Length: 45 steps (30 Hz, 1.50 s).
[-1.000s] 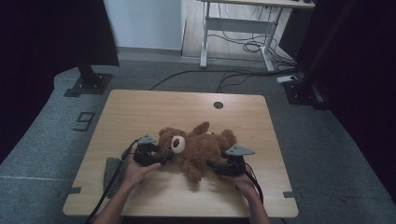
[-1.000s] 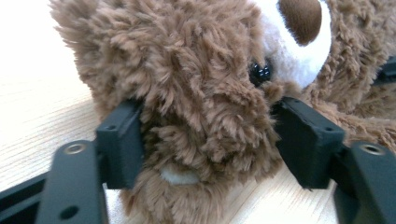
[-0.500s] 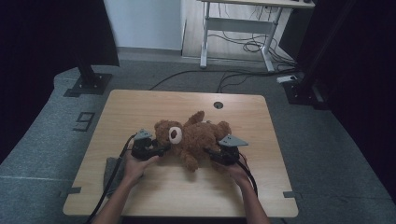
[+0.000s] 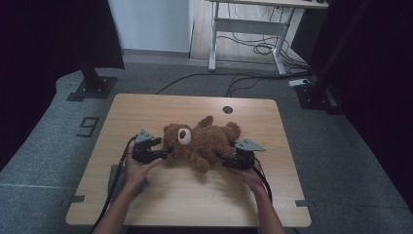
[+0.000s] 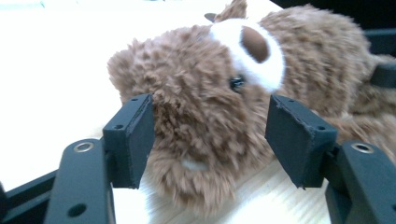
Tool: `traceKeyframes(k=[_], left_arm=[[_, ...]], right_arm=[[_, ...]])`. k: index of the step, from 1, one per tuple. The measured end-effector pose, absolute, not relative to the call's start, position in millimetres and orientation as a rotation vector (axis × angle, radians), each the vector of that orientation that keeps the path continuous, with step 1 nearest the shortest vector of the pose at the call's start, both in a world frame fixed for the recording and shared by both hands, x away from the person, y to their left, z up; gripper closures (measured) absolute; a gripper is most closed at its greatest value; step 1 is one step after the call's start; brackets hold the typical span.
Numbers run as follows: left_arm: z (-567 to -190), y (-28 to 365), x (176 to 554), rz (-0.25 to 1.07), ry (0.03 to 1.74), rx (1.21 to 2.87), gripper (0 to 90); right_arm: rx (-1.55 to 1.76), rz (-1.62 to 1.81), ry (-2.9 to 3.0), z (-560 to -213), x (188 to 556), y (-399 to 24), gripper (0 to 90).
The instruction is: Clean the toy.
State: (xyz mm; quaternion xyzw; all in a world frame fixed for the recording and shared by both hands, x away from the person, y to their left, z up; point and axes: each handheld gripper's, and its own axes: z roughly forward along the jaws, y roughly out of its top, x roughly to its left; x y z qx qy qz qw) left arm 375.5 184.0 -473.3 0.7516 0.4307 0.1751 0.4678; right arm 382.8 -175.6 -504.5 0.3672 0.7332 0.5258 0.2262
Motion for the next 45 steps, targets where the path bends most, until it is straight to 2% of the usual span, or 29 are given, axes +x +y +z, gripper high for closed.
traceKeyframes(k=[4, 8, 18, 27, 32, 45], left_arm=[[-460, 188, 353, 0.484, 1.008, 1.86, 31.6], [-459, 194, 330, 0.483, 0.987, 1.867, 31.3], [-473, 215, 290, 0.429, 1.001, 1.853, 31.6], [-480, 239, 268, 0.454, 1.03, 1.815, 32.2], [-484, 247, 264, 0.455, 1.028, 1.818, 32.3], [-491, 252, 267, 0.438, 1.029, 1.836, 32.1]], right_arm=[[0.98, 1.504, 1.989, -495, 363, -189, 23.5], [0.97, 1.506, 1.982, -494, 344, -197, 23.5], [1.0, 1.511, 1.975, -515, 312, -211, 24.7], [1.021, 1.512, 1.985, -529, 286, -220, 25.6], [1.04, 1.493, 1.989, -539, 276, -225, 26.2], [1.066, 1.443, 2.044, -547, 279, -225, 26.7]])
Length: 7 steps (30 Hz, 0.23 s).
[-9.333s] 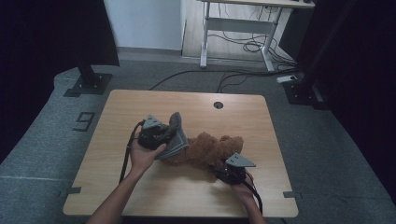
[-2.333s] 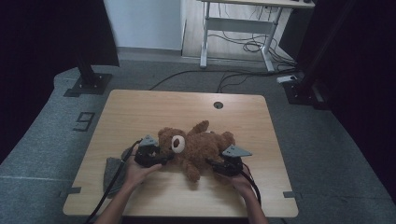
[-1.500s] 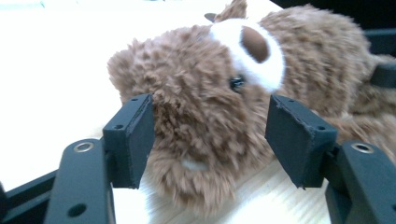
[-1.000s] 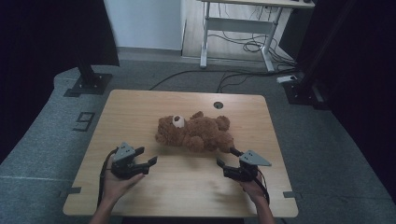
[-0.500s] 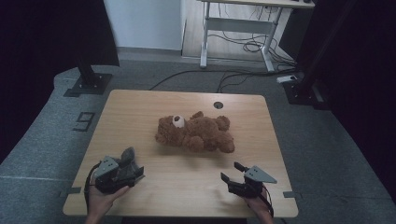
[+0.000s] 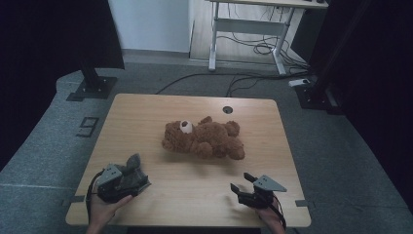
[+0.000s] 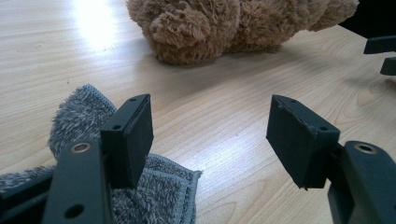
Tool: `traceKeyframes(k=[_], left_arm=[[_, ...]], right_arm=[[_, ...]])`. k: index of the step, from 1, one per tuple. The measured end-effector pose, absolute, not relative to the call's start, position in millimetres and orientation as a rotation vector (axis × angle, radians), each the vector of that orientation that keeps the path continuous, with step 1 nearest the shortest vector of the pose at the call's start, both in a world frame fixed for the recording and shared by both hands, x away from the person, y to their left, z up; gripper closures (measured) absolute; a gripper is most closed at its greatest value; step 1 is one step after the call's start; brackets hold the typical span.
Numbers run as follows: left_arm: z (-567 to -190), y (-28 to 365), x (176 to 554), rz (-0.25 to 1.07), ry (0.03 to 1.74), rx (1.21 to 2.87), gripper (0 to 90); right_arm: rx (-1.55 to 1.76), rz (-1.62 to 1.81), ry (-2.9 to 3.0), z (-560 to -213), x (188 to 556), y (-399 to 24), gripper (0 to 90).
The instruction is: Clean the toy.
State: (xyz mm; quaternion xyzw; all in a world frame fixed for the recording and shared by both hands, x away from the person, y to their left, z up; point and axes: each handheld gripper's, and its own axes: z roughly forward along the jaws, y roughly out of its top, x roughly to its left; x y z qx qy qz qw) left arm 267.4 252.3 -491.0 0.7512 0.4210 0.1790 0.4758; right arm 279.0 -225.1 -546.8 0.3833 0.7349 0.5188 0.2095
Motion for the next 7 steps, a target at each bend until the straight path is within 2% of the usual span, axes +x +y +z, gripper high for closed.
traceKeyframes(k=[7], left_arm=[[-491.5, 251.6, 267.7, 0.434, 1.016, 1.842, 31.7]], right_arm=[[1.067, 1.431, 2.038, -547.1, 279.4, -227.2, 26.7]])
